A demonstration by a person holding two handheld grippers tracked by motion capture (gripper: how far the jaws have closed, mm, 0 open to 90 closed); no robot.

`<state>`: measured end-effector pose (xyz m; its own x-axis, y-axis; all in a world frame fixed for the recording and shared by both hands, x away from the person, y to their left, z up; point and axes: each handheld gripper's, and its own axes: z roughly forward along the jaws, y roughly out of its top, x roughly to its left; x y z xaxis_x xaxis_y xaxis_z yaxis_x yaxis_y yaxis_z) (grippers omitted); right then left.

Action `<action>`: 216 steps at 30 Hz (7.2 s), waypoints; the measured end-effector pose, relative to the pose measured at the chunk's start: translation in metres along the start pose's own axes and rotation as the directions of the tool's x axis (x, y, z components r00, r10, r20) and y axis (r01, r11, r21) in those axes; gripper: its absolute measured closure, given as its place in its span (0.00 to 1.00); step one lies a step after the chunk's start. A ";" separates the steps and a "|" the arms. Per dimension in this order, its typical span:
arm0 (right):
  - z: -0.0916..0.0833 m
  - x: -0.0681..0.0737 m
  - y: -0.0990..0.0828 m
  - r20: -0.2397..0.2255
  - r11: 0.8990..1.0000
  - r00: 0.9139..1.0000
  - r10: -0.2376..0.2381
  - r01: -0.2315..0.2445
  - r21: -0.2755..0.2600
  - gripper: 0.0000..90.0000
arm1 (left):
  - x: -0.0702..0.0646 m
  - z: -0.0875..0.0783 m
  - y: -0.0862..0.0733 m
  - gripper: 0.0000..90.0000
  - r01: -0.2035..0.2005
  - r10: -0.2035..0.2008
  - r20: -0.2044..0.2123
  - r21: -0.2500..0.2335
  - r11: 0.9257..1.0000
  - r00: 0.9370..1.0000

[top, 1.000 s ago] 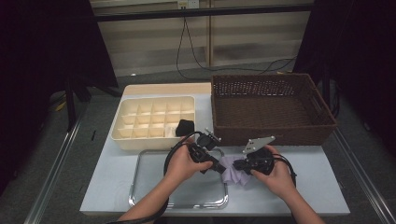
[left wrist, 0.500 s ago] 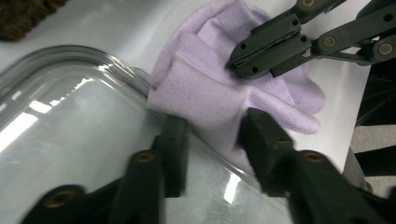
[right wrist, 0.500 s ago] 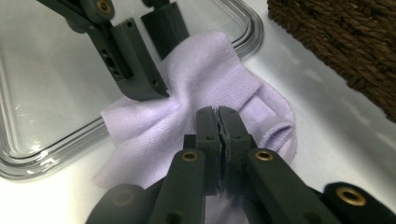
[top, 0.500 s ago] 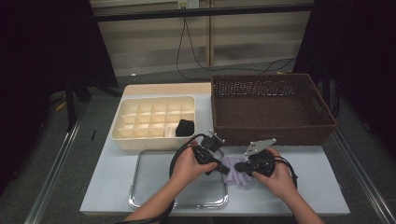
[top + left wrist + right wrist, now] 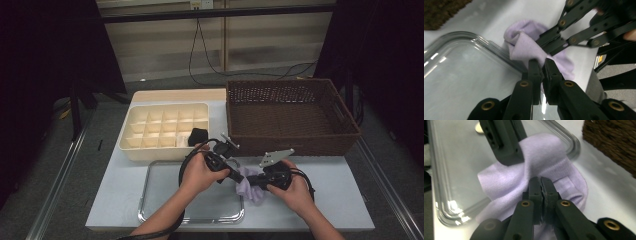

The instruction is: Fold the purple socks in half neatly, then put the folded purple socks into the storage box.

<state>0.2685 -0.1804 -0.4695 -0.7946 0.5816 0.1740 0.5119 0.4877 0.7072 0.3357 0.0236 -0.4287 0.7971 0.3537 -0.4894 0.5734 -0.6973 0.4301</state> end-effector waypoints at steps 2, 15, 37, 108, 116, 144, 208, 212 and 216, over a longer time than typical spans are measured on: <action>0.003 0.002 0.001 -0.022 1.000 1.000 0.009 -0.009 -0.015 0.98 | -0.002 -0.005 0.001 0.95 0.001 -0.001 -0.007 -0.003 1.000 1.000; -0.015 -0.007 0.001 0.041 1.000 0.999 -0.001 0.001 0.014 0.93 | -0.011 0.014 0.010 0.93 -0.047 0.047 -0.009 0.024 0.999 0.999; -0.027 -0.004 0.015 0.098 0.996 0.995 0.007 0.002 -0.090 0.87 | -0.016 0.038 0.007 0.82 -0.070 0.070 -0.010 0.002 0.998 0.997; -0.028 -0.018 -0.008 0.095 0.993 0.992 0.081 -0.072 -0.095 0.07 | 0.015 -0.050 -0.001 0.77 0.106 -0.108 -0.047 -0.052 0.993 0.993; -0.028 -0.017 -0.007 0.089 0.993 0.993 0.080 -0.072 -0.093 0.06 | 0.023 -0.077 0.004 0.76 0.117 -0.121 -0.074 -0.054 0.992 0.990; -0.025 -0.014 -0.006 0.074 0.996 0.996 0.059 -0.053 -0.076 0.06 | 0.052 -0.146 0.008 0.76 0.221 -0.242 -0.152 -0.141 0.965 0.958; -0.021 -0.012 -0.005 0.042 0.997 0.998 0.040 -0.037 -0.068 0.07 | 0.148 -0.157 -0.053 0.79 0.338 -0.362 -0.381 -0.131 0.932 0.851; -0.021 -0.010 -0.005 0.046 0.997 0.998 0.039 -0.036 -0.067 0.07 | 0.145 -0.154 -0.053 0.79 0.329 -0.348 -0.393 -0.117 0.937 0.851; -0.020 -0.010 -0.004 0.038 0.997 0.999 0.035 -0.032 -0.068 0.07 | 0.145 -0.147 -0.056 0.80 0.333 -0.346 -0.400 -0.105 0.937 0.849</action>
<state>0.2674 -0.2015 -0.4604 -0.7635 0.6225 0.1723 0.5138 0.4237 0.7460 0.4467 0.2053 -0.4119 0.5540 0.7906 -0.2609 0.8223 -0.4707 0.3197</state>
